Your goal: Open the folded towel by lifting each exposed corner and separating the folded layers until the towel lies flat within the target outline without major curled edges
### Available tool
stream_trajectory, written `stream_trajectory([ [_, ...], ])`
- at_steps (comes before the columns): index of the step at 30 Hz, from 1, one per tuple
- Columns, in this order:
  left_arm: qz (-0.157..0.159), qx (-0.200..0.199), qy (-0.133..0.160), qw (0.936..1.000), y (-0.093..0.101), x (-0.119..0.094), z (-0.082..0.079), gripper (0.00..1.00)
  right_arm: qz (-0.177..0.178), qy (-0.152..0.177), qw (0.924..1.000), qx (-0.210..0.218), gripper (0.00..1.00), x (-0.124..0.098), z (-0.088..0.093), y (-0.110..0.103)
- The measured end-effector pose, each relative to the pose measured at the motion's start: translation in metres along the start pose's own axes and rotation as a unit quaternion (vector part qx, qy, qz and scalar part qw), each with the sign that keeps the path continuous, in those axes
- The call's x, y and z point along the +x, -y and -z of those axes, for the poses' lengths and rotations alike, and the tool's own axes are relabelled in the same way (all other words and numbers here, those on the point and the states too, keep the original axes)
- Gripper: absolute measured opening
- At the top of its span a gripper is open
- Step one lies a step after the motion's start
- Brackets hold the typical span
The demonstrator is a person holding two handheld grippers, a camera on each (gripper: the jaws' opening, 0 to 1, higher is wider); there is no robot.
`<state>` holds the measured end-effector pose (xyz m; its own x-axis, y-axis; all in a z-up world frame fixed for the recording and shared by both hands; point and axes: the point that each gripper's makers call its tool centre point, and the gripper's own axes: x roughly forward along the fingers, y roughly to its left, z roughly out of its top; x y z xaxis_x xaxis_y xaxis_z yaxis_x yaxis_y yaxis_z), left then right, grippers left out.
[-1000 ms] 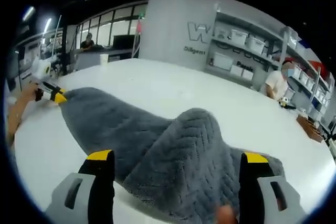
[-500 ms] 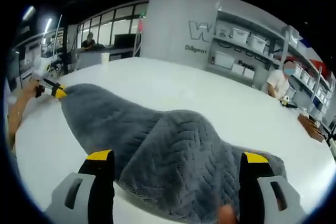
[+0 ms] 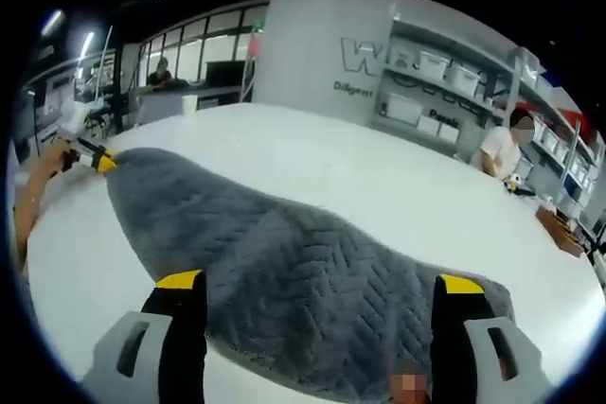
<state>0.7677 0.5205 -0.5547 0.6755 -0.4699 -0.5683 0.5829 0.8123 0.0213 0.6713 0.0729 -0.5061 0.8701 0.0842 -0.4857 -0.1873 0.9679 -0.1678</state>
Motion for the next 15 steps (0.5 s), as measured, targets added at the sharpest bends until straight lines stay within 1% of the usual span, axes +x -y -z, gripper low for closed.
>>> stream_trajectory([
  [9,-0.009,-0.013,-0.002,0.9999,-0.011,-0.005,0.003,0.09,-0.004,-0.005,1.0000,-0.003,0.99,0.002,0.001,-0.002],
  [15,-0.028,-0.009,-0.008,0.9995,-0.022,-0.010,0.007,0.09,-0.001,-0.006,1.0000,-0.003,0.99,0.001,0.003,-0.001],
])
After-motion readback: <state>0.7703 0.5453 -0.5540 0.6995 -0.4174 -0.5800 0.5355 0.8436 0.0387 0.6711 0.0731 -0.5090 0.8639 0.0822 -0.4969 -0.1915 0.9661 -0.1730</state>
